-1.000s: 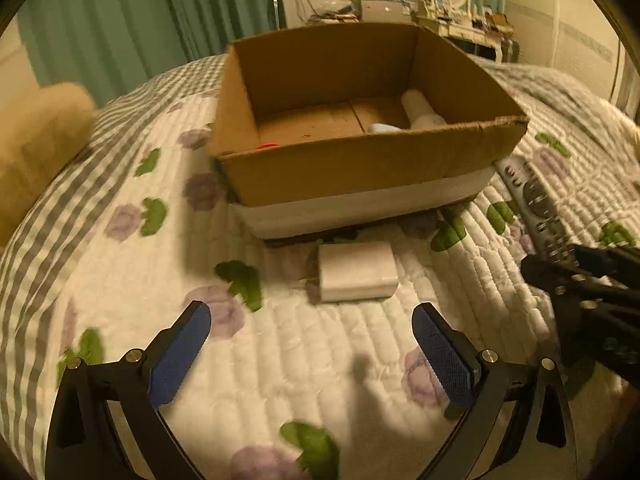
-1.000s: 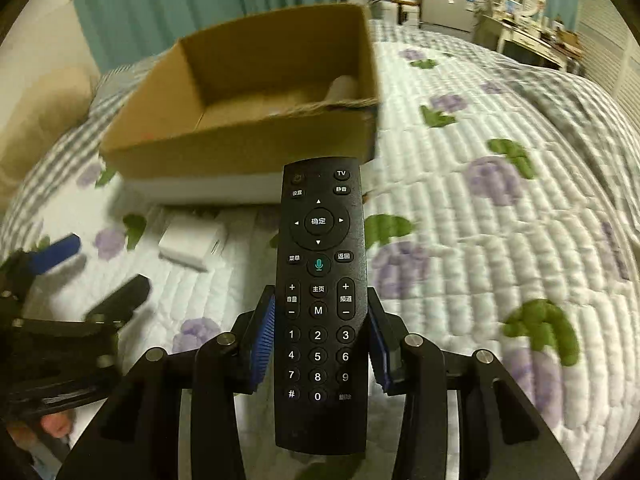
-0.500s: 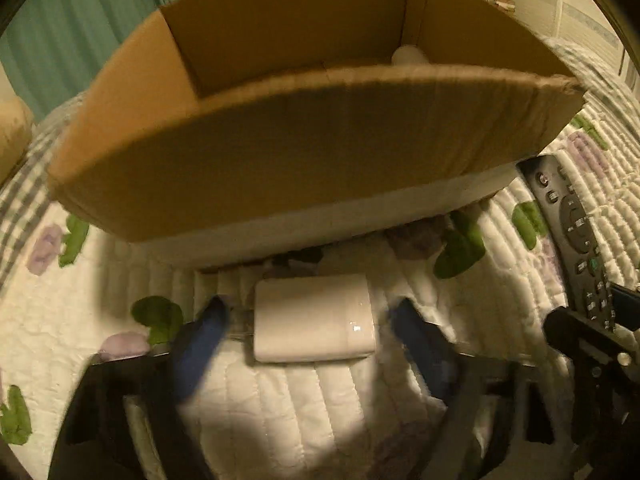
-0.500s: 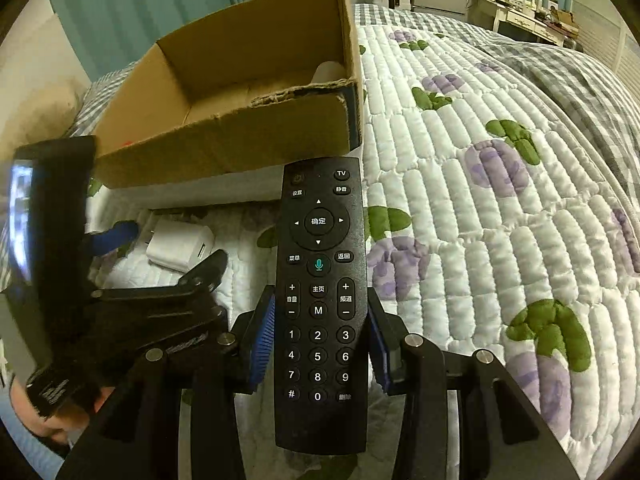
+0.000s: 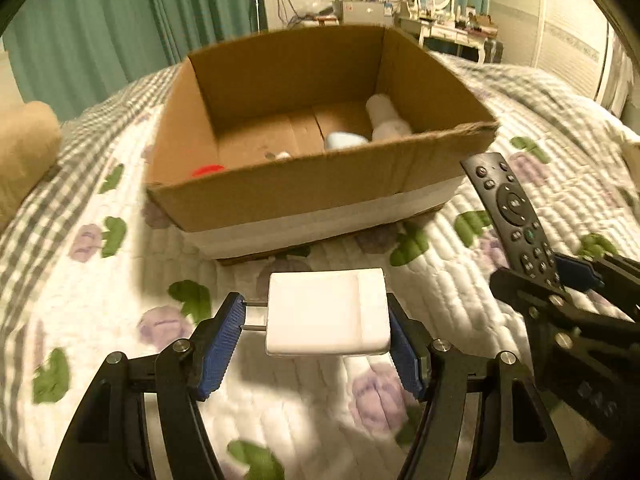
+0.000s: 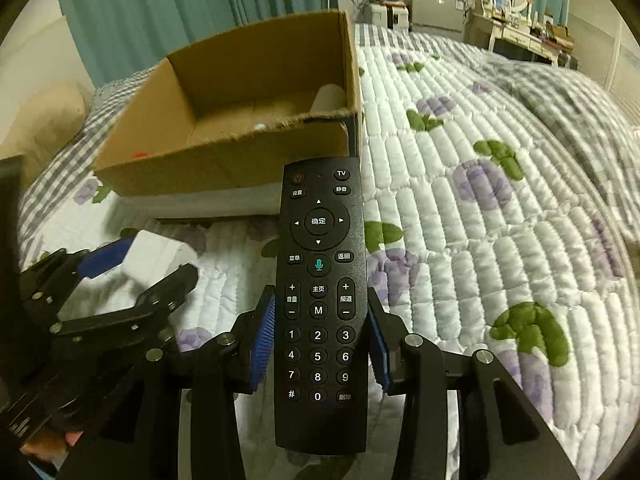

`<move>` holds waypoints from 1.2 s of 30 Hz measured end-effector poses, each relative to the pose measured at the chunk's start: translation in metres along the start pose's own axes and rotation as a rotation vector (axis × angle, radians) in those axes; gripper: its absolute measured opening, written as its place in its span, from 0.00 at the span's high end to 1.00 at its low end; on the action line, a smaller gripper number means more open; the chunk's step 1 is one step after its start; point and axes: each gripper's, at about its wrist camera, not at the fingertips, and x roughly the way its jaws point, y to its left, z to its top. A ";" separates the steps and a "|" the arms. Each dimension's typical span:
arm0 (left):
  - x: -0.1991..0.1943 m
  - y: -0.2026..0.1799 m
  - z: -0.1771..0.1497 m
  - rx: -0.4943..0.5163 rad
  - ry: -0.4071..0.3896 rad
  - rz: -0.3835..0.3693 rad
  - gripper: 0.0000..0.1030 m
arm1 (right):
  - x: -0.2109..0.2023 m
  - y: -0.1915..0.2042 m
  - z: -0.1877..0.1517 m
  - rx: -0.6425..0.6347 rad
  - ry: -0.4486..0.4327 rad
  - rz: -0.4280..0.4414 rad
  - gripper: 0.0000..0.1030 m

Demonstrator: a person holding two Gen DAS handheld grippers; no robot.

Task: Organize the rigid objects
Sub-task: 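Grasp the white power adapter with the left tool while the right holds the remote, then lower the adapter into the box and open the left tool while the right carries the remote over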

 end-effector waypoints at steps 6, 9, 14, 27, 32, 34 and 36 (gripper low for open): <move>-0.034 -0.002 0.002 0.006 -0.036 0.001 0.33 | -0.035 0.008 0.005 -0.011 -0.067 0.021 0.61; -0.048 0.002 0.007 -0.002 -0.068 0.002 0.33 | -0.054 0.011 0.013 -0.033 -0.103 0.015 0.61; -0.071 0.005 0.026 -0.017 -0.116 -0.013 0.33 | -0.088 0.020 0.039 -0.082 -0.171 0.019 0.61; -0.073 0.023 0.115 -0.006 -0.226 0.025 0.33 | -0.116 0.032 0.138 -0.165 -0.284 0.016 0.61; -0.036 0.027 0.140 0.006 -0.205 0.036 0.33 | -0.091 0.032 0.161 -0.182 -0.268 0.006 0.61; -0.022 0.026 0.144 0.005 -0.192 0.041 0.33 | -0.075 0.030 0.167 -0.184 -0.249 0.004 0.61; -0.004 0.026 0.145 -0.001 -0.167 0.040 0.33 | -0.061 0.028 0.167 -0.184 -0.230 0.007 0.61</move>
